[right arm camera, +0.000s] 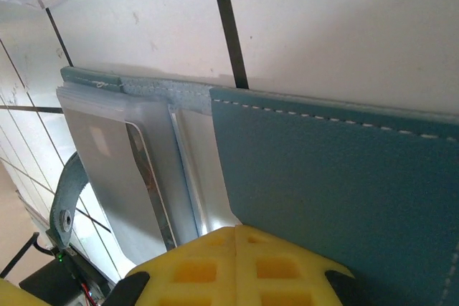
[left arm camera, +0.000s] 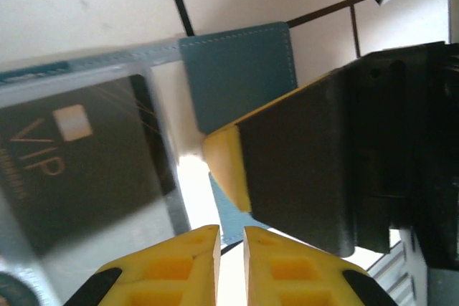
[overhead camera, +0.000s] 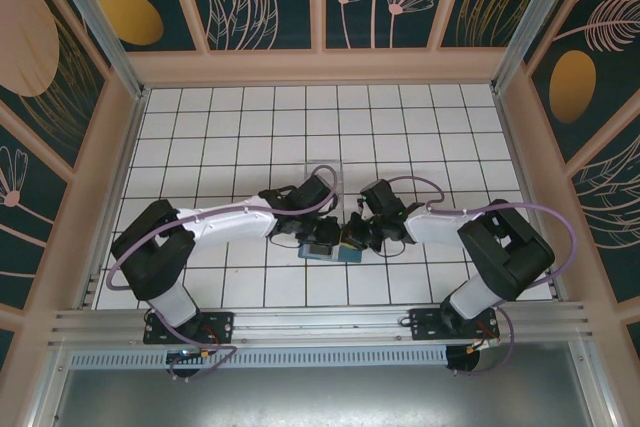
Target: Take the credit cards out of the card holder
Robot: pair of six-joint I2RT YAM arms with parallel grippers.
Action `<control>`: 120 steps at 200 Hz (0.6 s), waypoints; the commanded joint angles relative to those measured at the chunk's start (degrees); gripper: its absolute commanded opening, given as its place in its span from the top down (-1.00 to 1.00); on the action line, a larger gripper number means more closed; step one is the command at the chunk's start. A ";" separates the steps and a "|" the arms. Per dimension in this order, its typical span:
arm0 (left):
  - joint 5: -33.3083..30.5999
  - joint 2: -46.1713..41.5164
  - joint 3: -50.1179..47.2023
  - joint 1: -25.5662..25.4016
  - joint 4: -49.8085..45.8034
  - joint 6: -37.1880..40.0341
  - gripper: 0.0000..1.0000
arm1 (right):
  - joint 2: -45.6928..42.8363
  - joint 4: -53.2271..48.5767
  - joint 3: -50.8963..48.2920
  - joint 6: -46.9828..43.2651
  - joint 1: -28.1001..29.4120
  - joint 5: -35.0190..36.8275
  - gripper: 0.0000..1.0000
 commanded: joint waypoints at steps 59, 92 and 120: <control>-4.06 4.98 -2.30 0.00 -0.64 -1.66 0.71 | 1.65 -3.20 -0.39 -3.41 -1.15 0.96 0.97; -8.02 3.34 -2.29 0.72 -3.66 -0.47 0.71 | 1.72 -3.77 0.06 -3.66 -1.15 1.33 0.97; -9.22 0.34 -2.90 2.89 -4.13 -0.29 0.71 | 1.84 -3.94 -0.18 -3.57 -1.15 1.33 0.97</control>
